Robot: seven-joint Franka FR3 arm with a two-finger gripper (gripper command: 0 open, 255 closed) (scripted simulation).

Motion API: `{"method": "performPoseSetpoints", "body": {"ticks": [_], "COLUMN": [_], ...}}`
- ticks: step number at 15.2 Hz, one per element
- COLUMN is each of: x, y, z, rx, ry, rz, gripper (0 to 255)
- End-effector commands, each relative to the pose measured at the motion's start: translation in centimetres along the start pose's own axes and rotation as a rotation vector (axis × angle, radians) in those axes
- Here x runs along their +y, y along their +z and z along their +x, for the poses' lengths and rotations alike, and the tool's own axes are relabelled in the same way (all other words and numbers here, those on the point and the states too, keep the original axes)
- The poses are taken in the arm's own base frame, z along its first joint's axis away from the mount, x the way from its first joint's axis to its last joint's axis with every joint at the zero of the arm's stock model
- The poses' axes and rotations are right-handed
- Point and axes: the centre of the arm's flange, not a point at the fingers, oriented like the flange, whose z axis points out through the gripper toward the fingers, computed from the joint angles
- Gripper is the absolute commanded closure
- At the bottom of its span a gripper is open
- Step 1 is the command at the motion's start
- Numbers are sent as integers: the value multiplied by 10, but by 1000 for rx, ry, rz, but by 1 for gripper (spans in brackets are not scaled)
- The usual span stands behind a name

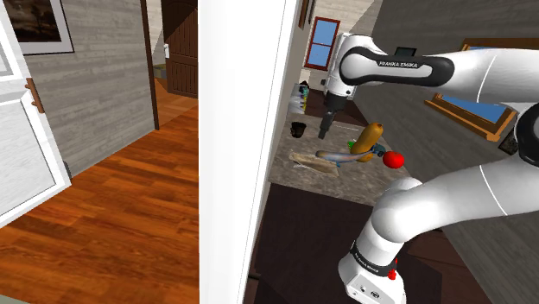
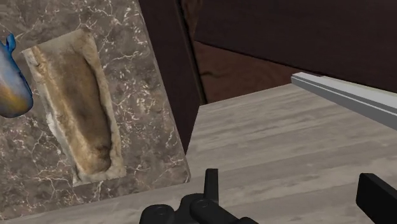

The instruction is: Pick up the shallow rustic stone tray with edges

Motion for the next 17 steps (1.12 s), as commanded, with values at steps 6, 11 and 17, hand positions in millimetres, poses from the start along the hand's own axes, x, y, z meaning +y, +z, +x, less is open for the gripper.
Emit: {"method": "performPoseSetpoints", "body": {"ticks": [6,11,17], "x": [82,139,207], "y": [49,87,133], "z": [-1,0,3], "rx": [6,9,13], "ry": [-53,-89,-132], "rz": [26,46,69], "gripper": [0,0,0]}}
